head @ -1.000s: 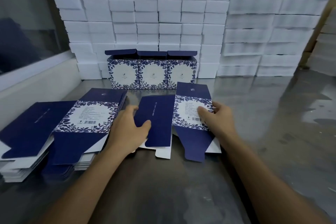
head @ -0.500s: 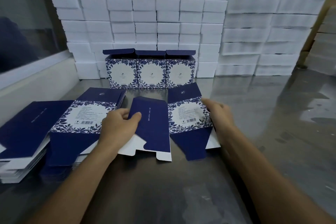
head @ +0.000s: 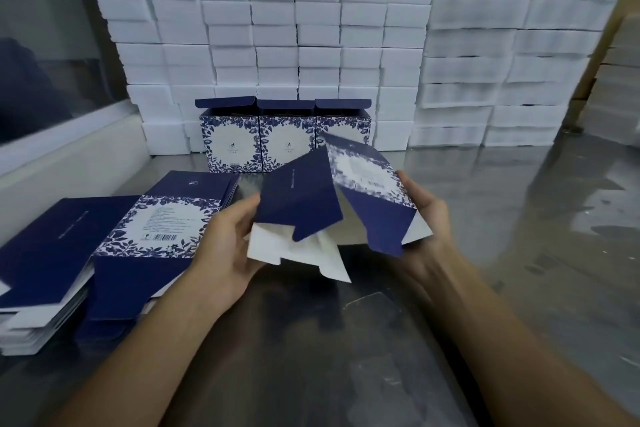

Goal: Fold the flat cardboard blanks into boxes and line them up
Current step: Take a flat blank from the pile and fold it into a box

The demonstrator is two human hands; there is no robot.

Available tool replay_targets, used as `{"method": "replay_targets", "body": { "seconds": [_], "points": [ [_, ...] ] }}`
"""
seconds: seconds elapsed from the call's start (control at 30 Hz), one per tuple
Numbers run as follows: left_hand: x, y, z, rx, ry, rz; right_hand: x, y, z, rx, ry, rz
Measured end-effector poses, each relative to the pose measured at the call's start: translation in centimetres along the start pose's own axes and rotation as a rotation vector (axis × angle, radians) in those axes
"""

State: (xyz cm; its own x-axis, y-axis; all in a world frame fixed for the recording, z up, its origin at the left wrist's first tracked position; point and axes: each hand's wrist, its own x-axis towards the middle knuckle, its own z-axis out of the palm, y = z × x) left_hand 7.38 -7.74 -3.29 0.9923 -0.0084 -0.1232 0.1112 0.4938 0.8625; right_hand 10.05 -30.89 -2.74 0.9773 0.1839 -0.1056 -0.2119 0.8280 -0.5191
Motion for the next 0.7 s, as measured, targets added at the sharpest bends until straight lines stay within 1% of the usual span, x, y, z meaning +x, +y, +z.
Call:
{"method": "replay_targets", "body": {
  "seconds": [0.07, 0.1, 0.17, 0.27, 0.3, 0.37, 0.4, 0.43, 0.5, 0.6, 0.7],
  "points": [
    [-0.2, -0.5, 0.5, 0.010, -0.114, 0.020, 0.0, 1.1, 0.2, -0.014, -0.038, -0.058],
    [-0.3, -0.8, 0.8, 0.029, -0.155, 0.028, 0.0, 1.8, 0.6, -0.092, -0.068, -0.088],
    [-0.6, -1.4, 1.3, 0.086, -0.235, 0.039, -0.3, 3.4, 1.5, -0.368, -0.104, -0.172],
    [-0.9, -2.1, 1.9, 0.237, -0.359, 0.100, -0.6, 4.8, 2.1, -0.921, -0.184, -0.378],
    [-1.0, -2.3, 2.0, 0.271, -0.375, 0.116, -0.5, 5.1, 2.1, -1.084, -0.214, -0.414],
    [-1.2, -2.6, 2.2, 0.253, -0.391, 0.097, -0.6, 5.6, 2.0, -1.269, -0.271, -0.349],
    [-1.2, -2.7, 2.3, 0.243, -0.411, 0.091, -0.7, 5.6, 1.9, -1.287, -0.278, -0.308],
    [-1.3, -2.9, 2.3, 0.263, -0.427, 0.105, -0.9, 5.7, 2.1, -1.288, -0.291, -0.308],
    [-1.6, -3.0, 2.4, 0.309, -0.409, 0.159, -0.9, 5.9, 1.9, -1.218, -0.270, -0.368],
    [-1.4, -2.7, 2.3, 0.290, -0.309, 0.238, -0.9, 5.7, 2.5, -0.952, -0.191, -0.382],
    [-0.8, -2.4, 1.8, 0.314, -0.112, 0.316, -0.5, 4.7, 2.6, -0.635, -0.069, -0.287]
  ]
}}
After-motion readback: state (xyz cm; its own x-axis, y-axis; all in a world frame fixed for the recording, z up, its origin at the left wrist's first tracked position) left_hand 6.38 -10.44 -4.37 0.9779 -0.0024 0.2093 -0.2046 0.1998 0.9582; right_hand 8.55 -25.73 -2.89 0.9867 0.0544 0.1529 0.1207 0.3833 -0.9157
